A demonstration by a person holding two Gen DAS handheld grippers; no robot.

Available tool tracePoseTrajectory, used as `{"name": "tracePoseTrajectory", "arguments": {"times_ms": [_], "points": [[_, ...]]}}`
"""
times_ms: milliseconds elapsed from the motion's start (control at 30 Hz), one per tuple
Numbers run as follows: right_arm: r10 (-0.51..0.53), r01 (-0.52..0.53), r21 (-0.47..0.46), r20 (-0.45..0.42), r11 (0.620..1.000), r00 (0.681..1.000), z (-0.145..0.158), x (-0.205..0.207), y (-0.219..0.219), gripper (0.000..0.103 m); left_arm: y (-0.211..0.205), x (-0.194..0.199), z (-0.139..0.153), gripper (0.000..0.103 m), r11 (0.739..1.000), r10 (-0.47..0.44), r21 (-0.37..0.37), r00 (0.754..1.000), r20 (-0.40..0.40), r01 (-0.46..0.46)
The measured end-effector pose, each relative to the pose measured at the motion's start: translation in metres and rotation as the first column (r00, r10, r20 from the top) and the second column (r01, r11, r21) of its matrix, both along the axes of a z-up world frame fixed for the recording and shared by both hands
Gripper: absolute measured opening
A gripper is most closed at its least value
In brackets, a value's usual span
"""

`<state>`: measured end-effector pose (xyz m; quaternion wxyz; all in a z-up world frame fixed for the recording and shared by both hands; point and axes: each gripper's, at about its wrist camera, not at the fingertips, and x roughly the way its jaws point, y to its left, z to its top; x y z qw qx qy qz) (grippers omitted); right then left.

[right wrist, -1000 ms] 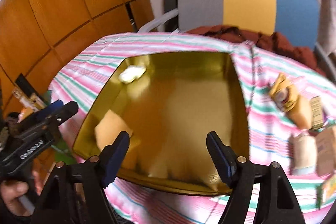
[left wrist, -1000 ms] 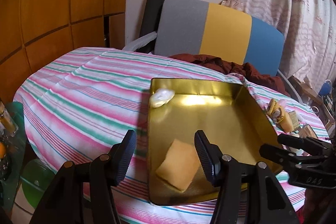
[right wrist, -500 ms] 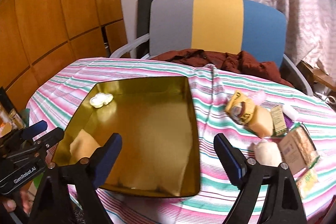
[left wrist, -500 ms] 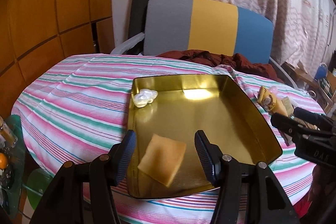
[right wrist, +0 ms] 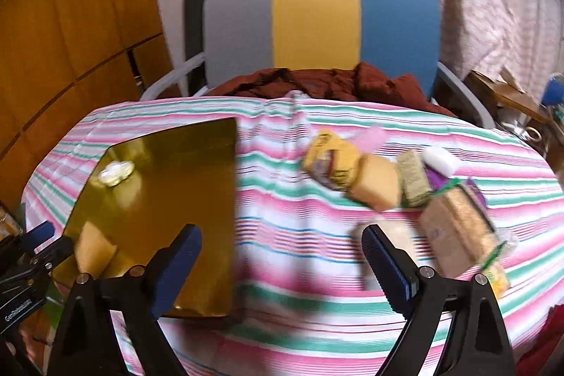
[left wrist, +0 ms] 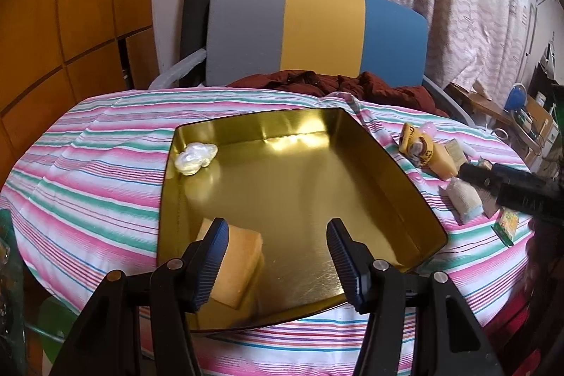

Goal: Organize objects
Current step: 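Grasp the white rolled cloth with the left tool while the right tool grasps the cracker pack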

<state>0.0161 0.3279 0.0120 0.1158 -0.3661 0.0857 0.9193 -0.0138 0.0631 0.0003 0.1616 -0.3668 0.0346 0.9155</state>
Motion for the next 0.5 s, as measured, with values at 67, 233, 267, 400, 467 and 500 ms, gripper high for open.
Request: {"name": "tracePoseTrajectory", "arguments": {"times_ms": [67,233,267,400,467,500], "points": [[-0.035,0.035,-0.001,-0.009,0.999,0.999,0.006,0.004,0.02,0.093,0.006,-0.001,0.0,0.059,1.0,-0.02,-0.007,1.0,0.001,0.02],[-0.175,0.175,0.006,-0.036,0.984,0.984,0.018,0.017,0.089,0.099,0.027,0.001,0.006,0.059,0.996,-0.089,-0.004,0.996,-0.012,0.089],[-0.204,0.204,-0.01,-0.039,0.979,0.978,0.018,0.02,0.105,0.099,0.032,0.002,0.007,0.059,0.995,-0.102,-0.004,0.995,-0.013,0.102],[-0.281,0.278,-0.106,-0.012,0.955,0.96,0.003,0.024,0.158,0.1,0.058,0.005,0.011,0.059,0.984,-0.18,-0.008,0.983,-0.019,0.18],[-0.302,0.302,-0.144,0.024,0.942,0.953,-0.008,0.023,0.176,0.1,0.074,0.007,0.011,0.059,0.976,-0.22,-0.015,0.976,-0.012,0.219],[-0.306,0.308,-0.163,0.035,0.937,0.951,-0.012,0.023,0.181,0.1,0.079,0.008,0.01,0.059,0.972,-0.234,-0.017,0.972,-0.01,0.234]]}}
